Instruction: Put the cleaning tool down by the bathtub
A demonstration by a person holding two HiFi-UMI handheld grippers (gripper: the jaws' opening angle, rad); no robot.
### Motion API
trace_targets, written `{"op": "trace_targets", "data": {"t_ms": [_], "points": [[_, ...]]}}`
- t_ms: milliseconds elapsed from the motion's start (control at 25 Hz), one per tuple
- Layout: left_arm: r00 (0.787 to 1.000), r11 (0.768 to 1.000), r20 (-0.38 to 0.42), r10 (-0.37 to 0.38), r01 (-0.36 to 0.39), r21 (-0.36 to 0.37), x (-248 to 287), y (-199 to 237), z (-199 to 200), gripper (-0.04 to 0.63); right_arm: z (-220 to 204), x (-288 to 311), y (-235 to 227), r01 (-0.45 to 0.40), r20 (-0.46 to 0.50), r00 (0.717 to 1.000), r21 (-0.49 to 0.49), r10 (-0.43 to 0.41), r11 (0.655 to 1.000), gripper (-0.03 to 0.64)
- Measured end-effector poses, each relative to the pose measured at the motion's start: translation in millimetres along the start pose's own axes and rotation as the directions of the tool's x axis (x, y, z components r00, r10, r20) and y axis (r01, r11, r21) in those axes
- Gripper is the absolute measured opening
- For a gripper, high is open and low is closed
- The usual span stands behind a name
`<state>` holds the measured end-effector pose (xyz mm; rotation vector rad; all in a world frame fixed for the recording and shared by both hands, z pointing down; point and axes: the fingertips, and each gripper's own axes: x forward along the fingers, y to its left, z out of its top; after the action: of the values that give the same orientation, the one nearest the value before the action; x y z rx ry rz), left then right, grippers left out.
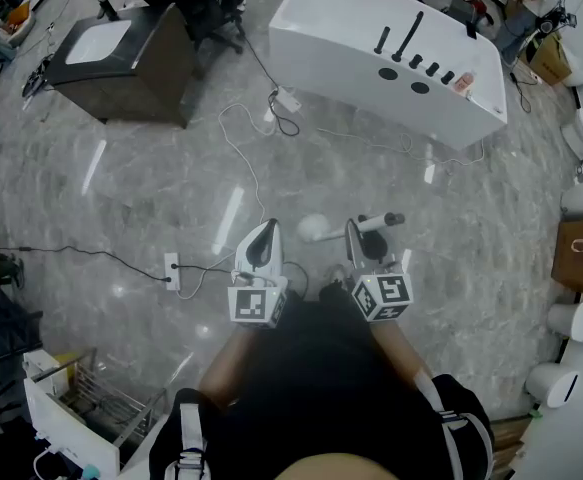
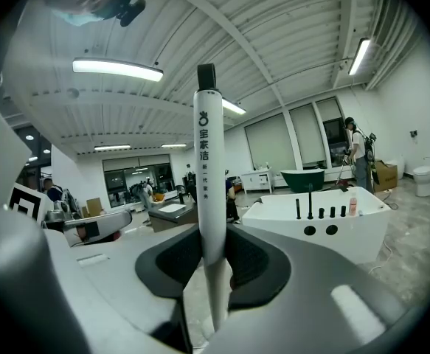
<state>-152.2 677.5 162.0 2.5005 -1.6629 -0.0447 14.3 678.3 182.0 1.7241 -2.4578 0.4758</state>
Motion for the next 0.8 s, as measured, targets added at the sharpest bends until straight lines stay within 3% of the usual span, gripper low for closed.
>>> {"op": "trace_targets", "data": {"t_ms": [400, 800], "points": [[1.0, 1.0, 0.006, -0.013, 0.013, -0.009, -9.7, 38.2, 4.0, 0.008, 2.7, 11.9, 15.4, 0.058, 0.019, 0.998, -0.03, -0.057, 0.998, 0.094], [0.999, 0.999, 0.017, 0.039, -0.038, -0.01, 9.4, 68.8, 6.3, 0.008, 14.7, 49.1, 20.7, 0.034, 0.023, 0.999, -0.057, -0.033, 0.998, 0.094]]}}
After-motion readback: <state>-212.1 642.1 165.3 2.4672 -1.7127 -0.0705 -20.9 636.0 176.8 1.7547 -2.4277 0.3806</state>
